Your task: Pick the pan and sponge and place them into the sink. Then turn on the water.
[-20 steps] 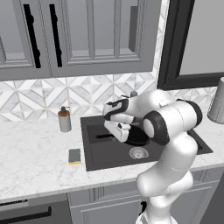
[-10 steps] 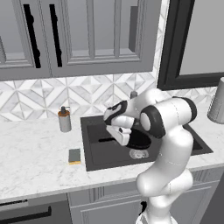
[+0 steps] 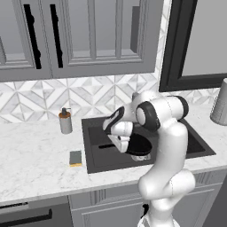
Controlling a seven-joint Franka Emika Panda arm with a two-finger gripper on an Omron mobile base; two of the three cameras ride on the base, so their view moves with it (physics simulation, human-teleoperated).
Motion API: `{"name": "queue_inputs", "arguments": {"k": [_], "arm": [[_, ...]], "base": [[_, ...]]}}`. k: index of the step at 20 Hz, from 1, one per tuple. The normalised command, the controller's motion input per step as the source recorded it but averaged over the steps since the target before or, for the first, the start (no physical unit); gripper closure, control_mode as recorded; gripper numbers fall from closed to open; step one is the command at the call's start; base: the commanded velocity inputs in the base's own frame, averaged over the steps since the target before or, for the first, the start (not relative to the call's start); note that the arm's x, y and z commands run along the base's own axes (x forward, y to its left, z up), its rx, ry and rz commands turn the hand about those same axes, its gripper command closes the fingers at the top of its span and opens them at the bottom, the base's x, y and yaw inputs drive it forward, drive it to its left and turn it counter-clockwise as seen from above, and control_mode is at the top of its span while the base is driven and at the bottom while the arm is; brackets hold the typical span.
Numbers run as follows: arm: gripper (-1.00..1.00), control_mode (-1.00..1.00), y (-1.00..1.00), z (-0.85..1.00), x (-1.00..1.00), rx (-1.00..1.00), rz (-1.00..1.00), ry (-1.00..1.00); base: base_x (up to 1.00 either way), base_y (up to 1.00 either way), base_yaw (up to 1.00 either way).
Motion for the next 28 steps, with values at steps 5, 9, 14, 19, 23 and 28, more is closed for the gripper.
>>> {"name": "queue_inputs", "arguments": {"k": [5, 9, 14, 19, 23, 28], "arm": [[1.0, -1.0, -0.07, -0.41, 0.43, -0.05, -0.05, 0.0], [1.0, -1.0, -0.05, -0.45, 0.37, -0.05, -0.04, 0.0], [1.0, -1.0, -0.08, -0.38, 0.36, -0.01, -0.04, 0.0], [1.0, -1.0, 0.0, -0.31, 0.23, 0.0, -0.05, 0.0], [1.0, -1.0, 0.0, -0.27, 0.11, 0.0, -0.03, 0.0], [-1.0, -1.0, 0.0, -0.13, 0.03, 0.0, 0.0, 0.0]], "base": [[0.0, 0.0, 0.0], [0.0, 0.0, 0.0], [0.0, 0.0, 0.0], [0.0, 0.0, 0.0], [0.0, 0.0, 0.0], [0.0, 0.0, 0.0]]}}
